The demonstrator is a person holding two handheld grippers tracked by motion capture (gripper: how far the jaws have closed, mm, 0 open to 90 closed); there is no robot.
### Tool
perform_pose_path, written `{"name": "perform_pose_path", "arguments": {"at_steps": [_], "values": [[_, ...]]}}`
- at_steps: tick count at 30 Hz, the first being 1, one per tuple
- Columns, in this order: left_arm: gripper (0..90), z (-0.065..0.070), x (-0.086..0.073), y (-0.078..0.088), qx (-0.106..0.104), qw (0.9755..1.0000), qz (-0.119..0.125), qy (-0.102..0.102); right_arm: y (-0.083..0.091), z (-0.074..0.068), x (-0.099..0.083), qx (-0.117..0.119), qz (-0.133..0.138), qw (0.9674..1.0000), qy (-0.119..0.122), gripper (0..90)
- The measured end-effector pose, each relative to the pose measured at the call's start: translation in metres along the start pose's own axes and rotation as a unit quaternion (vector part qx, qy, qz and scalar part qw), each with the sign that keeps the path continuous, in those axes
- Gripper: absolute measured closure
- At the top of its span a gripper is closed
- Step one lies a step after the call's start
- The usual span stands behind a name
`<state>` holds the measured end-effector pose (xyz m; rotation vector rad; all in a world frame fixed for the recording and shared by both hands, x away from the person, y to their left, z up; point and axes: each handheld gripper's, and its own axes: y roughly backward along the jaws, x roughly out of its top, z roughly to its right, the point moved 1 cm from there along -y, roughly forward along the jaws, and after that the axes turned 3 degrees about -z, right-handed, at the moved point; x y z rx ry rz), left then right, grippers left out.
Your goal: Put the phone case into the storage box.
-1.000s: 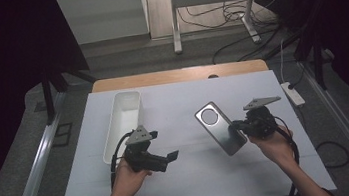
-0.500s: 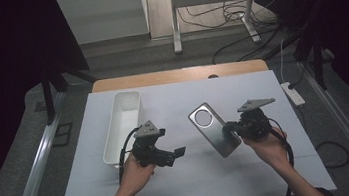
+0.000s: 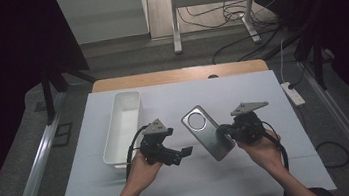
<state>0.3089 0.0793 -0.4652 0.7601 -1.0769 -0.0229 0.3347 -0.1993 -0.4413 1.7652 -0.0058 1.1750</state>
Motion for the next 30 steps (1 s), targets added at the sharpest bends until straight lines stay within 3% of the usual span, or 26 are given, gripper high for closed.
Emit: {"name": "perform_pose_path", "arguments": {"at_steps": [5,9,18,22,30], "values": [[0.0,0.004,0.001,-0.006,-0.005,1.0000,-0.007,-0.002,-0.002,-0.006,0.001,0.004,0.000,1.0000,0.003,88.5],[0.0,0.007,0.001,-0.008,0.005,0.9998,-0.016,-0.009,-0.004,-0.011,0.001,0.007,0.000,1.0000,0.006,88.5],[0.1,0.009,0.000,-0.012,-0.008,0.9998,-0.018,0.008,-0.009,-0.022,0.001,0.015,-0.002,0.9997,0.017,88.5],[1.2,0.012,0.000,-0.017,-0.005,0.9994,-0.032,0.012,-0.011,-0.027,0.002,0.019,-0.002,0.9996,0.023,88.5],[12.1,0.012,0.000,-0.021,-0.011,0.9984,-0.043,0.035,-0.013,-0.037,0.001,0.025,0.003,0.9992,0.031,88.5]]}}
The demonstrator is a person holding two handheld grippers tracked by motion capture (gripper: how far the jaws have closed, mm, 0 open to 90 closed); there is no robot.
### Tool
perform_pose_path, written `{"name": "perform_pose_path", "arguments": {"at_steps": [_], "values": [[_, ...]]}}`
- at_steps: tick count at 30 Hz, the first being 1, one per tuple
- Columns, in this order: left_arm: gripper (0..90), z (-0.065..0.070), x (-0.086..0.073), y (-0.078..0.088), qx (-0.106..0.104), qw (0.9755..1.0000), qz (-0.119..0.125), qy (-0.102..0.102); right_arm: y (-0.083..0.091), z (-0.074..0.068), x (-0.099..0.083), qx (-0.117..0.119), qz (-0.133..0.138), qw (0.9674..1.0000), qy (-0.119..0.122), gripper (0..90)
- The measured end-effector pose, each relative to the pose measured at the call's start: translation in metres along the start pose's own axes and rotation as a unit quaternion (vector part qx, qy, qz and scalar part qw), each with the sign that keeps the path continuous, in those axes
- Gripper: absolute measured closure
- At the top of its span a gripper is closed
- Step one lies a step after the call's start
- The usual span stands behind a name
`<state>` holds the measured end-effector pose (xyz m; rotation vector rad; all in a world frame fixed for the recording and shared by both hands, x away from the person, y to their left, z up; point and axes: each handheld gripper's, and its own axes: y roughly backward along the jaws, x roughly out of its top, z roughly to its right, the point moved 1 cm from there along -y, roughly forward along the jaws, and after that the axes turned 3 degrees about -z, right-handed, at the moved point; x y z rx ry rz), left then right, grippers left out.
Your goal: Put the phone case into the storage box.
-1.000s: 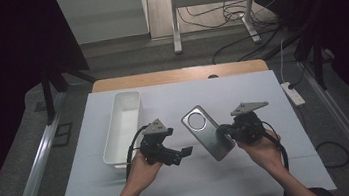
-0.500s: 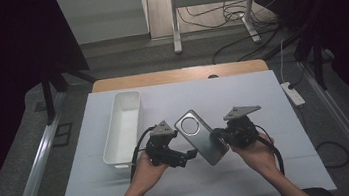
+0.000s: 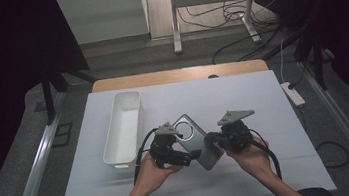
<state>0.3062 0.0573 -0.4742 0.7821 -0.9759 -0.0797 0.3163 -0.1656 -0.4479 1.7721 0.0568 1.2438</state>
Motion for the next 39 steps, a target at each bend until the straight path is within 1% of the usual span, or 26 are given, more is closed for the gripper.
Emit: {"name": "perform_pose_path", "arguments": {"at_steps": [2,3,4,6,7,9,12,13,14,15,16,17,18,21,22,23,25,26,28,30,31,32,33,36,38,39], "values": [[16.7,0.000,-0.001,0.000,-0.009,0.9999,-0.003,0.005,0.000,-0.001,0.000,-0.001,0.001,1.0000,0.001,88.5],[20.8,0.000,-0.001,0.000,-0.009,0.9999,-0.003,0.005,0.000,-0.001,0.000,-0.001,0.001,1.0000,0.001,88.5],[20.8,0.000,-0.001,0.000,-0.012,0.9999,-0.006,0.006,0.000,-0.001,0.000,0.000,0.003,1.0000,0.001,88.5],[30.1,0.000,-0.001,-0.001,-0.018,0.9997,-0.009,0.010,0.000,-0.001,0.000,0.000,0.005,1.0000,0.001,88.5],[33.0,-0.001,-0.002,-0.001,-0.019,0.9997,-0.012,0.012,0.000,-0.001,0.000,0.000,0.006,1.0000,0.001,88.5],[43.3,-0.001,-0.002,-0.001,-0.026,0.9994,-0.011,0.018,0.000,-0.001,-0.001,-0.001,0.006,1.0000,0.002,88.5],[52.2,-0.002,-0.003,0.000,-0.035,0.9989,-0.011,0.030,-0.002,-0.001,-0.002,0.000,0.003,1.0000,0.003,88.4],[58.0,-0.003,-0.003,0.001,-0.042,0.9984,-0.010,0.038,-0.002,-0.001,-0.002,0.001,0.003,1.0000,0.004,88.2],[65.1,-0.003,-0.003,0.001,-0.042,0.9984,-0.010,0.038,-0.002,-0.001,-0.002,0.001,0.003,1.0000,0.004,88.2],[70.6,-0.004,-0.004,0.002,-0.051,0.9976,-0.010,0.046,-0.005,-0.002,-0.003,0.002,-0.001,1.0000,0.008,87.8],[74.6,-0.005,-0.004,0.002,-0.055,0.9971,-0.009,0.051,-0.005,-0.003,-0.003,0.002,-0.002,0.9999,0.010,87.7],[78.5,-0.004,-0.004,0.003,-0.045,0.9979,-0.013,0.044,-0.006,-0.004,-0.004,0.001,-0.004,0.9999,0.012,87.7],[78.7,-0.003,-0.003,0.003,-0.043,0.9981,-0.015,0.041,-0.007,-0.004,-0.004,0.002,-0.005,0.9999,0.013,87.8],[79.0,-0.001,-0.002,0.004,-0.040,0.9983,-0.014,0.041,-0.007,-0.004,-0.004,0.005,-0.004,0.9999,0.012,87.4],[79.0,0.000,-0.002,0.005,-0.036,0.9986,-0.016,0.035,-0.007,-0.004,-0.004,0.005,-0.004,0.9999,0.012,87.4],[79.1,0.000,-0.001,0.005,-0.032,0.9989,-0.016,0.031,-0.006,-0.003,-0.004,0.011,0.000,0.9999,0.010,86.5],[79.2,0.000,0.000,0.008,-0.027,0.9992,-0.019,0.024,-0.005,-0.003,-0.004,0.016,0.002,0.9998,0.008,85.9],[79.2,-0.001,0.000,0.009,-0.023,0.9993,-0.021,0.021,-0.004,-0.002,-0.004,0.022,0.006,0.9997,0.004,83.0],[79.2,-0.002,0.000,0.011,-0.015,0.9995,-0.026,0.014,-0.002,-0.001,-0.004,0.024,0.009,0.9997,0.000,77.4],[79.2,-0.004,0.000,0.012,-0.013,0.9995,-0.028,0.010,0.000,0.001,-0.004,0.024,0.010,0.9997,-0.004,71.7],[79.3,-0.004,0.000,0.013,-0.008,0.9994,-0.032,0.005,0.001,0.002,-0.005,0.025,0.012,0.9996,-0.006,68.9],[79.2,-0.004,0.000,0.014,-0.004,0.9994,-0.033,0.000,0.002,0.004,-0.005,0.031,0.013,0.9994,-0.008,63.8],[79.2,-0.004,0.001,0.015,-0.001,0.9994,-0.034,-0.004,0.003,0.005,-0.005,0.035,0.012,0.9993,-0.010,60.7],[79.2,-0.005,0.002,0.018,0.003,0.9993,-0.035,-0.010,0.005,0.009,-0.006,0.055,0.011,0.9984,-0.011,51.7],[79.2,-0.006,0.002,0.021,0.002,0.9993,-0.035,-0.015,0.006,0.010,-0.007,0.064,0.010,0.9978,-0.009,45.5],[79.2,-0.006,0.002,0.022,-0.002,0.9992,-0.036,-0.018,0.007,0.010,-0.008,0.065,0.010,0.9978,-0.008,42.3]]}}
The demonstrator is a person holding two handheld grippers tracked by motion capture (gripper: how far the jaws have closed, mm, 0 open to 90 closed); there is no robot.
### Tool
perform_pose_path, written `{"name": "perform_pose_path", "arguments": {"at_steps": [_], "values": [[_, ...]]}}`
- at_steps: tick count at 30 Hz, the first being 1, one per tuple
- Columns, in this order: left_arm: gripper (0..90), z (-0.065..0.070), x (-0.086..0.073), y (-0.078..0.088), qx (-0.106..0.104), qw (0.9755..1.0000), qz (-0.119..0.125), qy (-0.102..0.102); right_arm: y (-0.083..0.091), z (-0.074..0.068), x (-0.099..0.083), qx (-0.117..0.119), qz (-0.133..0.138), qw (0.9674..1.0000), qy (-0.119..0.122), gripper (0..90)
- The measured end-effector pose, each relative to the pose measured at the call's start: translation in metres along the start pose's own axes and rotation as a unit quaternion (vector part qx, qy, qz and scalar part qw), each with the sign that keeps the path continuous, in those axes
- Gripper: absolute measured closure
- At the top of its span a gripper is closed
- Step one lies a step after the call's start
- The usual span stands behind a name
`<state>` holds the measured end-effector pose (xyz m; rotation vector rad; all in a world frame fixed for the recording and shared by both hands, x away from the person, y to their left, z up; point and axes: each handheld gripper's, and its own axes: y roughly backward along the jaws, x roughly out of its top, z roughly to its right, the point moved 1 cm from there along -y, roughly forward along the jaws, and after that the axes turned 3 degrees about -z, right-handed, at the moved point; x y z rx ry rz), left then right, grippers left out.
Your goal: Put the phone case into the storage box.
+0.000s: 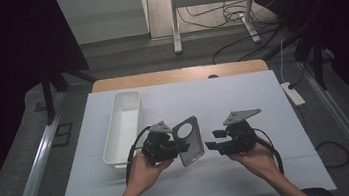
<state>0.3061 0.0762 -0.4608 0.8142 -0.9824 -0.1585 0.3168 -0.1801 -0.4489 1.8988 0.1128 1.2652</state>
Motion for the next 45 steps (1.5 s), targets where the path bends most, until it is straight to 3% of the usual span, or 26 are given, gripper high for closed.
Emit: {"name": "perform_pose_path", "arguments": {"at_steps": [5,9,18,24,25,27,30,32,34,36,39,42,45], "values": [[79.2,-0.002,0.000,0.005,-0.012,0.9997,-0.006,-0.021,0.003,0.002,-0.003,0.008,0.001,0.9999,0.007,20.6],[79.2,-0.001,0.000,0.008,-0.024,0.9990,-0.005,-0.037,0.003,0.002,-0.005,0.011,0.003,0.9999,0.009,9.4],[79.2,0.004,0.002,0.013,-0.049,0.9962,0.008,-0.071,0.003,-0.003,-0.004,0.034,0.003,0.9992,0.022,7.1],[79.1,0.008,0.002,0.009,-0.068,0.9943,0.006,-0.082,-0.001,-0.012,-0.003,0.056,-0.003,0.9966,0.060,24.9],[79.1,0.010,0.002,0.008,-0.078,0.9927,0.003,-0.092,-0.002,-0.014,-0.002,0.061,-0.004,0.9961,0.064,28.3],[79.1,0.012,0.002,0.007,-0.084,0.9919,0.003,-0.095,-0.003,-0.015,-0.002,0.063,-0.004,0.9957,0.067,32.6],[79.0,0.016,0.003,0.006,-0.102,0.9884,0.005,-0.112,-0.003,-0.020,-0.001,0.074,0.004,0.9927,0.096,51.6],[78.9,0.017,0.003,0.006,-0.104,0.9878,0.007,-0.116,-0.003,-0.021,-0.001,0.074,0.004,0.9924,0.098,54.3],[78.8,0.017,0.003,0.006,-0.101,0.9877,0.009,-0.120,-0.002,-0.022,0.000,0.091,0.007,0.9904,0.104,66.8],[78.8,0.017,0.002,0.006,-0.099,0.9878,0.010,-0.119,-0.002,-0.022,0.000,0.095,0.006,0.9900,0.104,69.4],[78.8,0.013,0.001,0.007,-0.081,0.9897,0.016,-0.117,-0.001,-0.021,-0.001,0.110,-0.002,0.9880,0.108,78.1],[78.8,0.009,0.000,0.007,-0.095,0.9890,0.025,-0.110,0.001,-0.023,0.001,0.111,-0.002,0.9873,0.114,80.2],[76.5,0.010,0.001,0.008,-0.087,0.9900,0.031,-0.106,0.003,-0.024,0.002,0.107,0.000,0.9876,0.115,80.3]]}}
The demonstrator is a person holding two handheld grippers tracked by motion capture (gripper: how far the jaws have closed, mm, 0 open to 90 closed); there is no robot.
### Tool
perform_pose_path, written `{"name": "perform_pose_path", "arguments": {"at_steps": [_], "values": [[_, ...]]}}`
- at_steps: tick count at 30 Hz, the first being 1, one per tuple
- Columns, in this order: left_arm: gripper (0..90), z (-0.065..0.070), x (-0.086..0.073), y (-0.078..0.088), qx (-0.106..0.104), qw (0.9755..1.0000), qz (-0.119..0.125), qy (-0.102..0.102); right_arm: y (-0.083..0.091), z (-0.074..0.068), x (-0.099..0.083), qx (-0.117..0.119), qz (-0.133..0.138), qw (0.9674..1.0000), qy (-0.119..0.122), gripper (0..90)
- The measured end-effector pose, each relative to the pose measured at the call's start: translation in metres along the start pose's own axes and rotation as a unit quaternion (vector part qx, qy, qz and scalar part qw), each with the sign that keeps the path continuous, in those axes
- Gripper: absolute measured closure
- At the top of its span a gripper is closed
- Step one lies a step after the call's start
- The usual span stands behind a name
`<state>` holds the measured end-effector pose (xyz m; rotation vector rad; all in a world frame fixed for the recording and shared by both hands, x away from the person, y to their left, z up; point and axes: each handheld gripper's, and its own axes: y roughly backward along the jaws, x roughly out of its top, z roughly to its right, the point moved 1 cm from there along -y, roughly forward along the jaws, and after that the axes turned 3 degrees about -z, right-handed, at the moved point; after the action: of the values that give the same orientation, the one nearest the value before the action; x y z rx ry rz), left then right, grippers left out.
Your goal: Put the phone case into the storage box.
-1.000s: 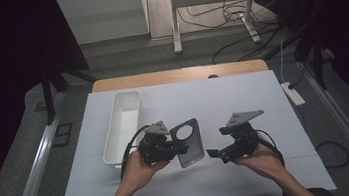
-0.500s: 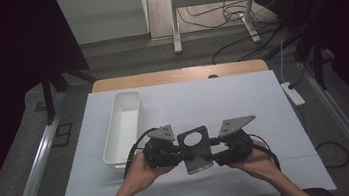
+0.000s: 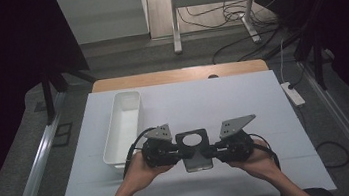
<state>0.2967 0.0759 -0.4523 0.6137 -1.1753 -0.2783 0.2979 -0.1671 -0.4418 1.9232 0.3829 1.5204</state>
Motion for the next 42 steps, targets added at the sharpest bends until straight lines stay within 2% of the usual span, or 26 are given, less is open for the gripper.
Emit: {"name": "perform_pose_path", "arguments": {"at_steps": [4,6,7,10,16,17,18,19,21,22,23,25,28,32,33,34,39,40,41,42], "values": [[62.0,0.000,0.001,0.001,0.020,0.9998,0.005,0.005,0.001,-0.002,0.000,-0.024,-0.003,0.9997,0.000,80.4],[51.1,0.000,0.001,0.002,0.039,0.9992,0.008,0.005,0.002,-0.001,0.000,-0.037,0.000,0.9993,-0.003,80.4],[48.0,0.000,0.001,0.002,0.039,0.9992,0.008,0.005,0.003,-0.001,0.000,-0.043,0.002,0.9991,-0.004,80.4],[35.8,-0.003,0.001,0.004,0.069,0.9974,0.018,0.013,0.005,0.001,-0.001,-0.067,0.002,0.9977,-0.011,80.4],[12.5,-0.007,-0.002,0.005,0.124,0.9916,0.028,0.024,0.009,0.005,-0.004,-0.107,0.013,0.9935,-0.036,80.4],[9.3,-0.008,-0.002,0.005,0.128,0.9910,0.028,0.026,0.010,0.005,-0.004,-0.114,0.017,0.9925,-0.042,80.3],[7.9,-0.008,-0.002,0.005,0.128,0.9910,0.028,0.026,0.010,0.005,-0.004,-0.114,0.017,0.9925,-0.042,80.3],[7.9,-0.008,-0.002,0.006,0.137,0.9898,0.029,0.026,0.011,0.005,-0.004,-0.117,0.019,0.9919,-0.046,80.3],[2.1,-0.008,-0.002,0.007,0.154,0.9869,0.031,0.035,0.012,0.007,-0.006,-0.138,0.024,0.9881,-0.065,80.3],[1.9,-0.008,-0.002,0.007,0.154,0.9869,0.031,0.035,0.012,0.007,-0.006,-0.138,0.024,0.9881,-0.065,80.3],[1.9,-0.008,-0.003,0.008,0.156,0.9862,0.034,0.043,0.013,0.007,-0.006,-0.141,0.025,0.9872,-0.070,80.3],[0.0,-0.009,-0.004,0.010,0.152,0.9864,0.038,0.049,0.013,0.008,-0.007,-0.150,0.027,0.9848,-0.083,80.3],[0.0,-0.011,-0.005,0.010,0.156,0.9850,0.037,0.063,0.013,0.010,-0.008,-0.162,0.026,0.9819,-0.094,80.3],[0.9,-0.012,-0.006,0.009,0.172,0.9822,0.029,0.070,0.014,0.012,-0.009,-0.170,0.029,0.9794,-0.106,80.3],[4.5,-0.011,-0.006,0.008,0.184,0.9801,0.026,0.069,0.013,0.011,-0.009,-0.170,0.030,0.9792,-0.106,80.4],[6.8,-0.010,-0.006,0.007,0.185,0.9799,0.027,0.070,0.013,0.011,-0.009,-0.170,0.030,0.9792,-0.106,80.4],[28.4,-0.007,-0.004,0.006,0.180,0.9806,0.026,0.073,0.009,0.007,-0.007,-0.166,0.026,0.9800,-0.106,80.4],[28.4,-0.006,-0.004,0.005,0.179,0.9810,0.026,0.071,0.007,0.007,-0.007,-0.166,0.026,0.9803,-0.104,80.3],[34.1,-0.006,-0.004,0.004,0.180,0.9808,0.026,0.069,0.006,0.005,-0.006,-0.164,0.026,0.9806,-0.105,80.3],[43.3,-0.004,-0.004,0.003,0.174,0.9823,0.027,0.064,0.004,0.003,-0.005,-0.160,0.026,0.9811,-0.105,80.3]]}}
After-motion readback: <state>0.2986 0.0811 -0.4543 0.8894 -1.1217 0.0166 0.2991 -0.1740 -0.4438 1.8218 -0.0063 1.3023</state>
